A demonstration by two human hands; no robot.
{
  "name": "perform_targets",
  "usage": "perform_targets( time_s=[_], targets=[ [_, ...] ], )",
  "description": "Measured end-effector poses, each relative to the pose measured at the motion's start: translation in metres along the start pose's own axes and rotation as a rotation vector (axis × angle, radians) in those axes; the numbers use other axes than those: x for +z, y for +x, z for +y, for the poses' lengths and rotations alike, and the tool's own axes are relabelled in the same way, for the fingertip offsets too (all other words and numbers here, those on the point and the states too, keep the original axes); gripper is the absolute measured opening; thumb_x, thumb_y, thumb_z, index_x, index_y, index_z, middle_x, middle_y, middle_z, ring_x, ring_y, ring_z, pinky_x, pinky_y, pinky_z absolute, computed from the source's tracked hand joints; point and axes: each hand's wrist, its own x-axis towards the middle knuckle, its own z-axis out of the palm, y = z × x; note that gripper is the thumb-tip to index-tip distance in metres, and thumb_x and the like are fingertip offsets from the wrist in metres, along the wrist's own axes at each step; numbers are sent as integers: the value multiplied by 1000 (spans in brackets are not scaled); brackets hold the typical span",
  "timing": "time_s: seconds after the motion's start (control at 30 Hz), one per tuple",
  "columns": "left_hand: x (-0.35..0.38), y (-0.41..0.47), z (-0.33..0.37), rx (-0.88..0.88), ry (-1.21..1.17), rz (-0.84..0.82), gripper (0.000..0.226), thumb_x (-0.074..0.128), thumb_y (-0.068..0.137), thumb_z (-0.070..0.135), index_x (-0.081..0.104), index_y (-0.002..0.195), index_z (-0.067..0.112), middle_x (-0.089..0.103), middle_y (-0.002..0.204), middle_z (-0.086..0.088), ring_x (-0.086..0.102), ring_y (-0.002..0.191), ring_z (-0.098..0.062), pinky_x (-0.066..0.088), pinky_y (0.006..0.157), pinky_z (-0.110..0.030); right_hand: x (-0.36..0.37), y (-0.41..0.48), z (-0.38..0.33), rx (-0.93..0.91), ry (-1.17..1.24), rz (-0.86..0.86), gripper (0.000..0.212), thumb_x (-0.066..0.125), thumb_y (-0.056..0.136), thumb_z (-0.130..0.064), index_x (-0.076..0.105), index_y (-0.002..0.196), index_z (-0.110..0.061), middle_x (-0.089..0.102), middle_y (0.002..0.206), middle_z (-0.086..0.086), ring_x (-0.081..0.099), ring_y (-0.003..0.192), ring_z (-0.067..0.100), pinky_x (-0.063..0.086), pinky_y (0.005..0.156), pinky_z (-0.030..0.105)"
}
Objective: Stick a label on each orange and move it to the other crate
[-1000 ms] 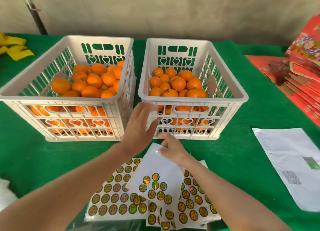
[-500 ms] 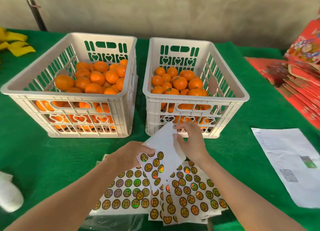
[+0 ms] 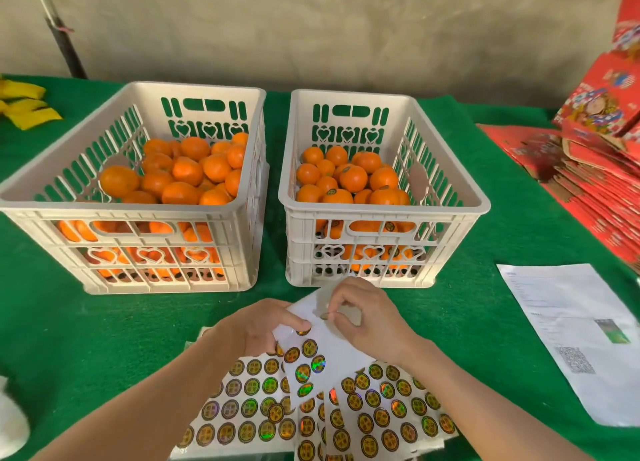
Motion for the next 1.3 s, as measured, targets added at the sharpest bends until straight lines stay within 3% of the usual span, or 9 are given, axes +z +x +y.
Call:
perform_targets(
  time_s=[0.17,0.33,0.5,0.67,0.83,0.93,1.07,1.17,1.3],
  targets=[
    [-1,11,2,131,265,106,22,78,74,11,67,92,5,71,90,-14,69,81,-26,56,66,-31,-3,13,-3,90,61,62,9,63,81,3,64,78,-5,60,75,7,52,72,18,45,68,34],
    [-8,4,19,299,746,412,53,72,81,32,55,126,10,64,114,-5,58,97,-13,43,82,-21,-4,30,-12,118,121,112,12,63,85,0,62,77,-10,61,77,6,55,74,20,48,71,40],
    [-21,-28,36,538,623,545,1,67,86,25,66,85,24,65,77,11,61,60,-2,45,54,-11,-1,56,-28,29,170,199,15,64,85,-1,61,83,-15,58,75,-4,53,71,12,48,65,33],
    [-42,-76,63,765,394,698,24,64,89,18,65,65,16,63,51,7,50,40,0,37,42,-9,-2,104,-55,-74,232,285,11,62,86,-2,64,87,-13,60,79,-6,56,74,10,49,67,26],
    [-90,-112,91,901,392,917,20,61,90,15,64,71,13,62,54,0,49,41,-2,37,38,-14,4,181,-83,-132,271,315,9,60,87,-2,64,89,-9,64,83,5,57,74,11,48,66,22],
    [-140,-113,101,818,462,1127,13,58,90,7,62,95,19,63,65,5,55,50,-7,39,37,-12,22,231,-91,22,326,248,10,59,89,-5,63,91,-14,59,83,-11,54,76,0,45,73,15],
    [-201,-100,108,609,530,1210,23,55,88,0,66,105,10,69,87,-5,58,66,-16,46,58,-23,51,271,-92,176,296,157,13,60,89,-7,64,101,-8,59,95,-3,53,91,7,47,89,27],
    [-226,-80,120,454,687,1121,20,57,88,5,68,105,9,64,93,-7,56,82,-20,44,73,-27,66,277,-88,194,230,152,13,56,91,-6,64,101,-7,62,99,1,55,94,11,46,86,24],
    [-234,-42,145,165,1219,846,22,59,92,26,63,103,8,65,92,-7,61,82,-19,50,74,-27,73,280,-79,228,159,167,14,49,94,-7,62,98,-12,63,100,-1,58,96,15,49,87,31]
  ],
)
